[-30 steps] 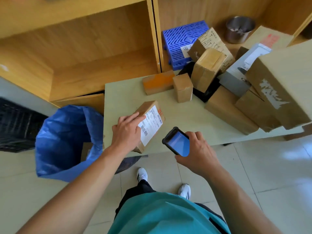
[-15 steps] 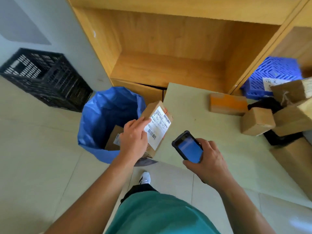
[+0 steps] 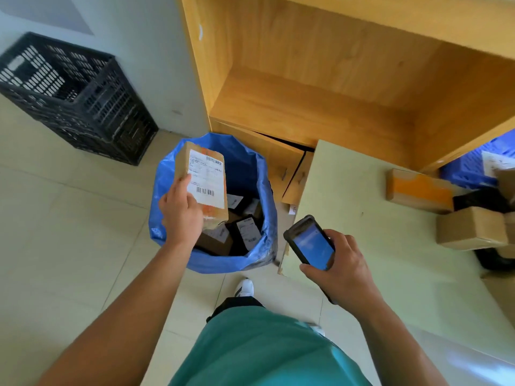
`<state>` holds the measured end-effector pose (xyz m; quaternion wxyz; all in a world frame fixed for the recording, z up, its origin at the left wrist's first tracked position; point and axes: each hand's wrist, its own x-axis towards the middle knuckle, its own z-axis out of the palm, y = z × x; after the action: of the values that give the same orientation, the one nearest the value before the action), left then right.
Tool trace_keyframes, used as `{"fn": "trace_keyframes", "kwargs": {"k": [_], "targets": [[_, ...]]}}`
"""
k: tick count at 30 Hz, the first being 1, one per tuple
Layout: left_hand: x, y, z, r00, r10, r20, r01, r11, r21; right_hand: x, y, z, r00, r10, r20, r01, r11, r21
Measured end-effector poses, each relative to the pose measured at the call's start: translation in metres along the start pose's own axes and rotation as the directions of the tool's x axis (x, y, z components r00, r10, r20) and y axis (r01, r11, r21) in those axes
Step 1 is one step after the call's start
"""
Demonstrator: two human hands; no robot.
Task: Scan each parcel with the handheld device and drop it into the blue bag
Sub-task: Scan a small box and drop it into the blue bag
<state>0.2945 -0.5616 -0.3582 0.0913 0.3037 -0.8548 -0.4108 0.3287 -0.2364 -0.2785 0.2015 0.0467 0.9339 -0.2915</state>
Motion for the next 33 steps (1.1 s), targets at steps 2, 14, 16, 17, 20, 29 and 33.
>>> {"fn": "trace_keyframes", "kwargs": {"k": [2, 14, 16, 17, 20, 29, 33], "targets": [[0.017, 0.004, 0.009, 0.988, -0.124, 0.087, 0.138, 0.974, -0.181, 0.003, -0.002, -0.001, 1.000, 0.024, -0.006, -0.024, 1.000, -0.012], [-0.002, 0.010, 0.070, 0.949, -0.006, 0.316, -0.062, 0.977, 0.203, 0.002, 0.018, -0.019, 0.994, 0.102, -0.045, -0.101, 0.995, 0.016], [-0.013, 0.012, 0.086, 0.918, 0.058, 0.392, -0.160, 0.959, 0.233, -0.005, 0.029, -0.028, 0.991, 0.113, -0.074, -0.110, 0.993, 0.037], [-0.021, 0.019, 0.096, 0.901, 0.079, 0.427, -0.193, 0.954, 0.230, -0.009, 0.038, -0.035, 0.987, 0.125, -0.096, -0.121, 0.991, 0.047], [-0.045, 0.043, 0.124, 0.863, 0.139, 0.486, -0.259, 0.947, 0.189, -0.014, 0.066, -0.052, 0.975, 0.168, -0.146, -0.158, 0.984, 0.076], [-0.144, 0.150, 0.217, 0.693, 0.388, 0.607, -0.529, 0.846, 0.064, -0.031, 0.194, -0.105, 0.962, 0.220, -0.163, -0.199, 0.971, 0.133], [-0.195, 0.203, 0.263, 0.620, 0.467, 0.630, -0.632, 0.773, 0.049, -0.035, 0.258, -0.151, 0.944, 0.237, -0.231, -0.208, 0.968, 0.143]]}}
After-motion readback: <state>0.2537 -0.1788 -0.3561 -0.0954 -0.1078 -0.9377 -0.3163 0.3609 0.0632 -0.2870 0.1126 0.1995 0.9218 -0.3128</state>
